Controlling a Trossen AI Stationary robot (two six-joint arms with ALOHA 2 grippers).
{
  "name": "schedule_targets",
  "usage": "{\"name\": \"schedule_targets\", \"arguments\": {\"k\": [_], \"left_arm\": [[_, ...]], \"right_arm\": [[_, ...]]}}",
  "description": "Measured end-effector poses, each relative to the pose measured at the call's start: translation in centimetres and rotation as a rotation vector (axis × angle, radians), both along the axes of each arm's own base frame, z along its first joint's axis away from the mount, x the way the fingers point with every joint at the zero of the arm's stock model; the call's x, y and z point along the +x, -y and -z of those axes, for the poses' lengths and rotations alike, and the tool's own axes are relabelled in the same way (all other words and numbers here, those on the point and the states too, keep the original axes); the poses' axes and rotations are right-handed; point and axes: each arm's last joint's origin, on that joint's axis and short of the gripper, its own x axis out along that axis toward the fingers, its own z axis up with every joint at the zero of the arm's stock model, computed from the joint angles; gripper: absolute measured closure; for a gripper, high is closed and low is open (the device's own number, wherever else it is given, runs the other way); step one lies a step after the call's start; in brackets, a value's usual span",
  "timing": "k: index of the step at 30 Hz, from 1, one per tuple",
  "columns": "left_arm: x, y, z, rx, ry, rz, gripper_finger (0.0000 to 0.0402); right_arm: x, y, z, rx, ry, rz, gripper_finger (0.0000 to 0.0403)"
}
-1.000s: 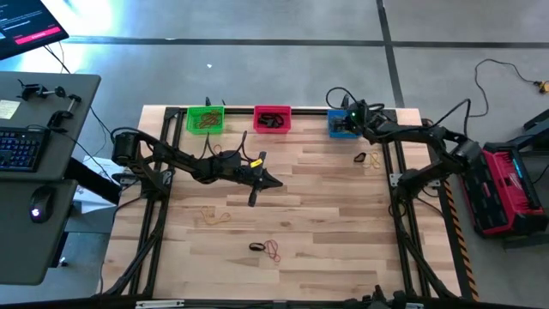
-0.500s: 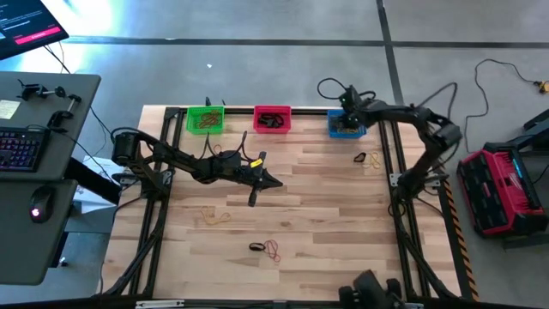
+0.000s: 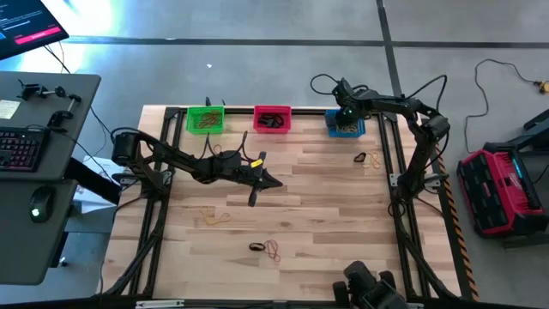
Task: Sort rubber bands into baskets
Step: Put the yellow rubber band into the blue bin, then put the black rubber band into the red bin
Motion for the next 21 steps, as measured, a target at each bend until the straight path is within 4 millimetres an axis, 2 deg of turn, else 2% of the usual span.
{"name": "schedule_targets", "arguments": {"k": [5, 10, 17, 21], "left_arm": [[0.0, 0.0, 0.0, -0.001, -0.002, 0.000, 0.0401], [0.0, 0.0, 0.1, -0.002, -0.009, 0.000, 0.0401], [0.0, 0.0, 0.1, -0.002, -0.011, 0.000, 0.0401], [0.0, 0.0, 0.1, -0.009, -0.013, -0.002, 0.0401]], "right_arm": [[0.1, 0.2, -0.6, 0.004, -0.009, -0.010, 0.0264], [0.5, 0.4, -1.7, 0.014, -0.032, -0.057, 0.0232], [2.0, 0.3, -4.3, 0.006, -0.066, -0.147, 0.0227], [2.9, -0.7, -6.5, -0.017, -0.086, -0.237, 0.0233]]}}
